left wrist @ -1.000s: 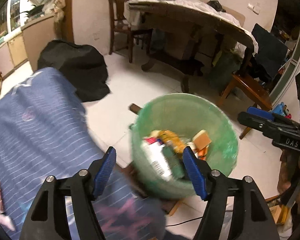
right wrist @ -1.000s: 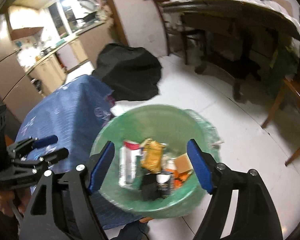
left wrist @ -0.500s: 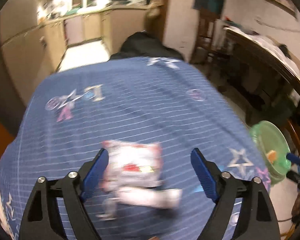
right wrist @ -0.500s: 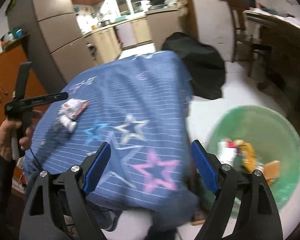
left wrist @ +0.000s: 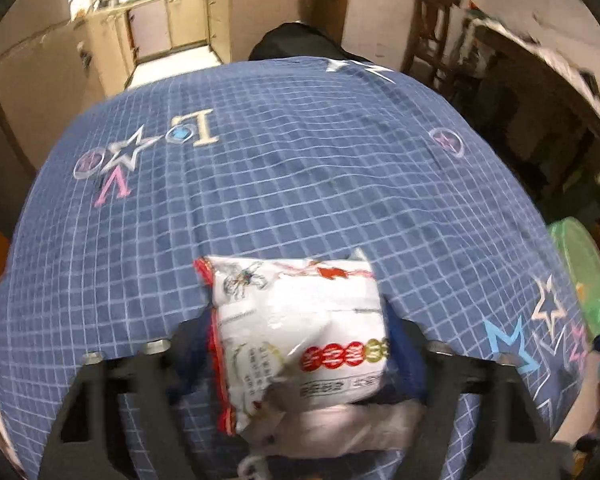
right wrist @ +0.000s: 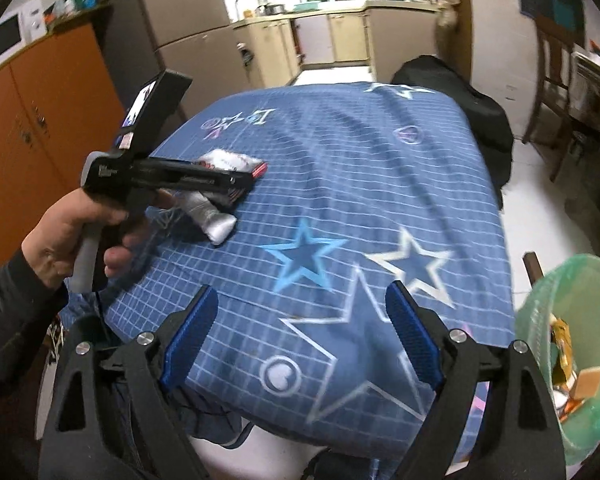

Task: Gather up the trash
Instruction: 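Grasp the white snack bag with the left gripper while the right gripper grasps the white mask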

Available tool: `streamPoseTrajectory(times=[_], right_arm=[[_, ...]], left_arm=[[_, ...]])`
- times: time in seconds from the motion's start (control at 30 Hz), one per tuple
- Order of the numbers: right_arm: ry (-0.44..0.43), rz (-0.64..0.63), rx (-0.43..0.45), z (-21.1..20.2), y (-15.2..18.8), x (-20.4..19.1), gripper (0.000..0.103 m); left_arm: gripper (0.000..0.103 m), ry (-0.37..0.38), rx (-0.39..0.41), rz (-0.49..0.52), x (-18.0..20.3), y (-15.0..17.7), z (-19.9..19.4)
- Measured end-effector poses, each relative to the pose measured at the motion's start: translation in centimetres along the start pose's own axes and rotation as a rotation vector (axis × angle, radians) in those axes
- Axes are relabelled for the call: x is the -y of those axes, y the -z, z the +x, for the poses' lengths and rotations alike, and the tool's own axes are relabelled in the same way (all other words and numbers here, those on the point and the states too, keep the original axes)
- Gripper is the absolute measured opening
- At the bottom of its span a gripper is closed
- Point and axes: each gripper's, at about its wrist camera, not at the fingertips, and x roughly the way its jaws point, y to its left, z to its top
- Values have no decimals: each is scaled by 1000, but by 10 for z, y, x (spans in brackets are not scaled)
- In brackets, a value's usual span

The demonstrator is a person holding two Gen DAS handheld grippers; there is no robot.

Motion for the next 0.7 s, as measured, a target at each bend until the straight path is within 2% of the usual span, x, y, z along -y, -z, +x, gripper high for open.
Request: streamPoseTrajectory(times=[0.07, 0.17, 0.3, 0.5, 0.6, 0.7], right_arm=[[-13, -17, -9, 10, -6, -6, 83], [-41, -62, -25, 30, -19, -22, 82], [-95, -183, -61, 63, -39, -57, 81], [-76, -380, -136, 117, -59, -105, 60], [-49, -408, -165, 134, -64, -110, 52], [-57, -370, -168, 140, -65, -108, 52]], left_arm=[[60, -8, 19, -40, -16, 2, -7], [59, -19, 54, -94, -43, 10, -21], [58, -54, 99, -153, -76, 24, -40], [58, -74, 108, -178, -95, 50, -56], [58, -74, 107, -176, -97, 62, -57], [59, -89, 122, -164, -94, 75, -59]])
